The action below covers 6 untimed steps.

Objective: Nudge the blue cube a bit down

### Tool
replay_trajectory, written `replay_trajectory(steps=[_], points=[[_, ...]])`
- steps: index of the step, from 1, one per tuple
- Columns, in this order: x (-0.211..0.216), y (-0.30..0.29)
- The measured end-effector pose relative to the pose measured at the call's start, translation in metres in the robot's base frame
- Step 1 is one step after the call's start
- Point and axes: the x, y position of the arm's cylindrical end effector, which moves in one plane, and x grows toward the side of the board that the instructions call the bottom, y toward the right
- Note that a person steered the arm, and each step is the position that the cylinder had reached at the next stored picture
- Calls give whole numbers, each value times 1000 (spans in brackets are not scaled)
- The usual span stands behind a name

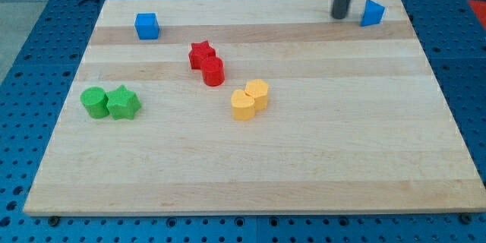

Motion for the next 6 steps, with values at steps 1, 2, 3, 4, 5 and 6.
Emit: replay_trajectory(steps=[1,2,3,4,5,6], points=[[13,-107],[18,-192],[18,-262],[-6,-318],[-26,-364],[-25,-412]])
